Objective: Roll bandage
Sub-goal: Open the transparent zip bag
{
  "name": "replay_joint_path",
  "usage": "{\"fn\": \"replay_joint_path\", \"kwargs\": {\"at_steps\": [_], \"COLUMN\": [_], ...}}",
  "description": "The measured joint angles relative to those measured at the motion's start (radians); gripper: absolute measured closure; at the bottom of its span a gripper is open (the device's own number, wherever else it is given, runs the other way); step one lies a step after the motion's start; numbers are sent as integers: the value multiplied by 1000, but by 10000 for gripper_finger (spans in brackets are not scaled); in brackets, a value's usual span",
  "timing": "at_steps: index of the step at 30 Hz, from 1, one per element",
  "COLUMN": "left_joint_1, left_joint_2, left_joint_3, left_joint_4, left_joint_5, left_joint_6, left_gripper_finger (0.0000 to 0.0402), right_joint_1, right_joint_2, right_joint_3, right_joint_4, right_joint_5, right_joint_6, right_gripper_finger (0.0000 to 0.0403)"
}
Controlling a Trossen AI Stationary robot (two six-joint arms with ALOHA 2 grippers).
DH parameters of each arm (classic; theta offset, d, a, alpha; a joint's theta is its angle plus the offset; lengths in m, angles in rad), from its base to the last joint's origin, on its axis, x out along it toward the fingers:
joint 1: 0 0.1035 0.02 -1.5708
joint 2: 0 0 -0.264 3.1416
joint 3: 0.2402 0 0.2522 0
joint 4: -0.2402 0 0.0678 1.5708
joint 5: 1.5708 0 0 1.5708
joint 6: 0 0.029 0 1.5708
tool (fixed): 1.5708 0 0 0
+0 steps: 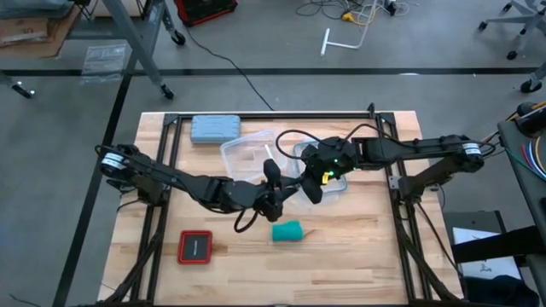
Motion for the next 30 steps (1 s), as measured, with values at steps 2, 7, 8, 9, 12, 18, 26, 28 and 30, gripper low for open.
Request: {"fn": "replay_joint_path", "kwargs": {"at_steps": [2, 7, 8, 9, 12, 18, 26, 28, 30], "left_joint_1": [0, 2, 2, 1, -6, -45, -72, -72, -72], "left_joint_2": [-1, -4, -4, -4, -3, -3, -26, -27, -27], "left_joint_3": [0, -3, -3, -3, -3, -6, 17, 24, 32], "left_joint_4": [-1, 1, 1, -1, -14, -83, -189, -214, -245], "left_joint_5": [-7, -14, -14, -13, -13, -16, 66, 49, 33], "left_joint_6": [-4, -15, -17, -20, -26, -64, -234, -249, -250], "left_gripper_finger": [288, 379, 389, 393, 398, 401, 401, 401, 401], "right_joint_1": [0, 5, 8, 9, 10, 13, 19, 20, 21], "right_joint_2": [0, 0, 0, 0, -1, -25, -57, -56, -56], "right_joint_3": [4, 19, 21, 21, 23, 26, 31, 32, 31], "right_joint_4": [-1, -11, -13, -13, -37, -66, -151, -185, -271], "right_joint_5": [-1, -8, -8, -8, -9, -33, 14, 15, 1], "right_joint_6": [-8, -18, -19, -20, -20, -31, -103, -112, -147], "right_gripper_finger": [403, 403, 403, 403, 403, 403, 403, 403, 403]}}
